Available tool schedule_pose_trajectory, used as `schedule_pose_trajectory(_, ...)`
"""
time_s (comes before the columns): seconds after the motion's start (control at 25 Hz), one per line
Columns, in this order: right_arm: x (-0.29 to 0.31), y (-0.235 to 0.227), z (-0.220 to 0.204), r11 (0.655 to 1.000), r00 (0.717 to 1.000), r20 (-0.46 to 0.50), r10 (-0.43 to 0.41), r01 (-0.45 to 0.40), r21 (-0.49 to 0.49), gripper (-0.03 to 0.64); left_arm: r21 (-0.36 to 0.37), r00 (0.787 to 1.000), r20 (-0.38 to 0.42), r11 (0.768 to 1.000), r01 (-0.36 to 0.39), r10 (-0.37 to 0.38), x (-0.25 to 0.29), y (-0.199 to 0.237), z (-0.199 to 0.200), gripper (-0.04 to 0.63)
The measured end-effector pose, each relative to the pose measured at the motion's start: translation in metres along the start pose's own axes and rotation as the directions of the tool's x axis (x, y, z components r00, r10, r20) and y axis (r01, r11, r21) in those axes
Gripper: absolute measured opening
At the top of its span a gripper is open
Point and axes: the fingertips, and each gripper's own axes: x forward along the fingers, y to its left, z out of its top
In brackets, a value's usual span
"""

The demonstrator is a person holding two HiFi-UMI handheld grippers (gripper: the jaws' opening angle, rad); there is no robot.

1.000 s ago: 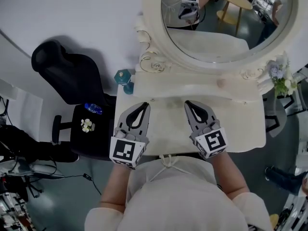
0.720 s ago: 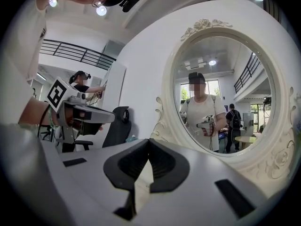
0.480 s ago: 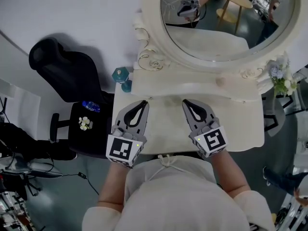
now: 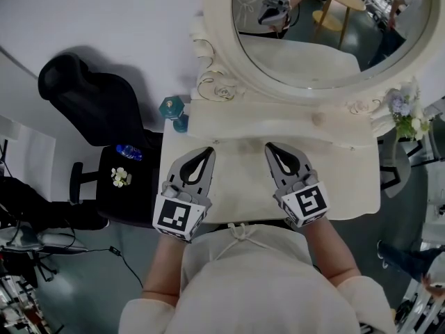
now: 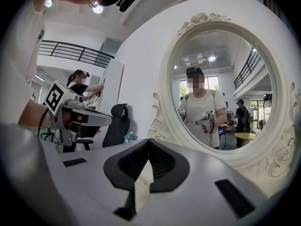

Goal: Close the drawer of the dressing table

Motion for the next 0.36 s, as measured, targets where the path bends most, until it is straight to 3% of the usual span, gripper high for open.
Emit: schedule_pose_trajectory(0.36, 0.0045, 0.0019, 0.0057, 1.0, 1.0, 0.003, 0.0, 0.0, -0.015, 0.002, 0.002, 1.0, 0.016, 1.0, -0.014, 0.014, -0.0004, 0.0088, 0.0032, 0.017)
